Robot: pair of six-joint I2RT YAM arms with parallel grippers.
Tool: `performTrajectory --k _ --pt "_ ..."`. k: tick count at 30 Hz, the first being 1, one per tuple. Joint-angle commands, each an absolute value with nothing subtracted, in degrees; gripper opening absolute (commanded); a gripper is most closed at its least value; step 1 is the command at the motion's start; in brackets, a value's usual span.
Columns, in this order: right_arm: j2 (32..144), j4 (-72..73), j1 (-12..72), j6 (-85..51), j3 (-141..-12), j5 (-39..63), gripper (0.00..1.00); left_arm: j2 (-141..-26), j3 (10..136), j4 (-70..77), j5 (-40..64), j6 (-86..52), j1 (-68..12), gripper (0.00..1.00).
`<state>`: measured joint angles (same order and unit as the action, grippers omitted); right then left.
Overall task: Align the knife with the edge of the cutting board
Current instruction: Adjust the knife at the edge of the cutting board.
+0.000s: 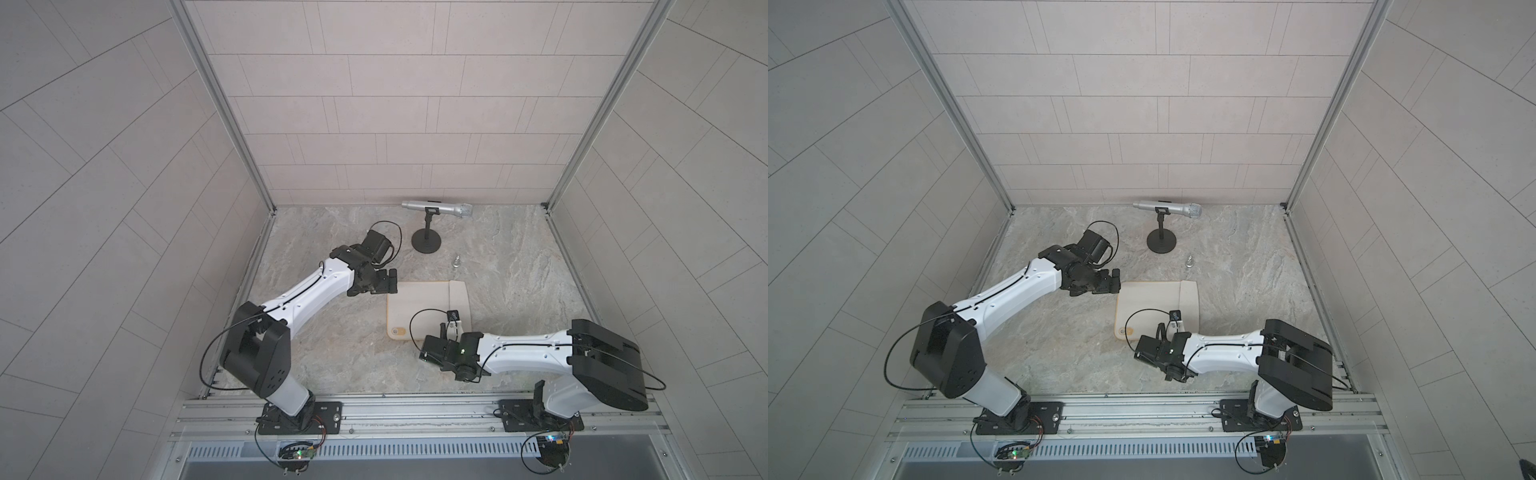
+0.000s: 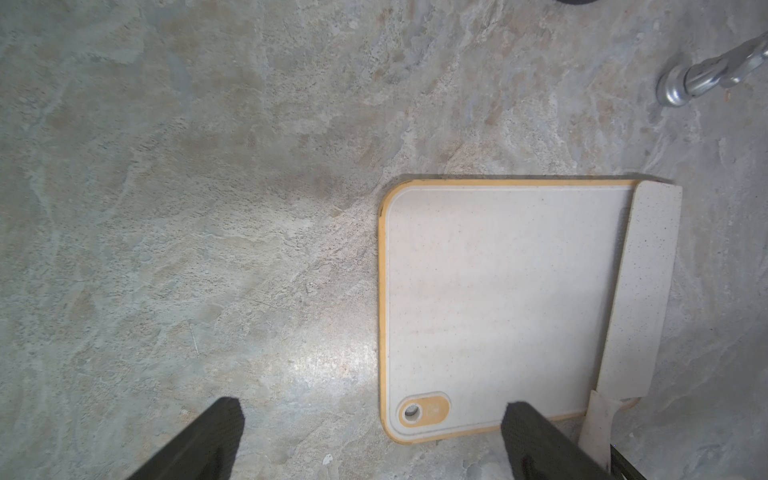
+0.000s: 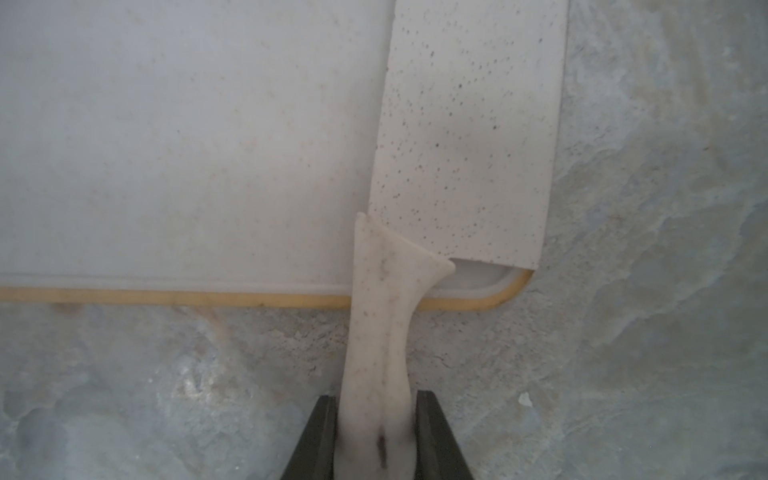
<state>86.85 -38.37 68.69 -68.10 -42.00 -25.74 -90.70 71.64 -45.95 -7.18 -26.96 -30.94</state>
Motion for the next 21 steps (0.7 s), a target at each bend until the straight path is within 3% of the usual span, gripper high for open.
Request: performTrajectory --k 1,21 --pt "87.36 -38.39 69.02 -67.78 -43.06 -27.68 0.21 -91.33 72.98 -47.47 -7.46 -26.28 -31.27 1.00" --pt "88.10 -38.11 69.51 -68.38 -43.54 -27.51 0.21 -91.35 73.02 -47.53 -7.51 -26.29 -31.28 1.00"
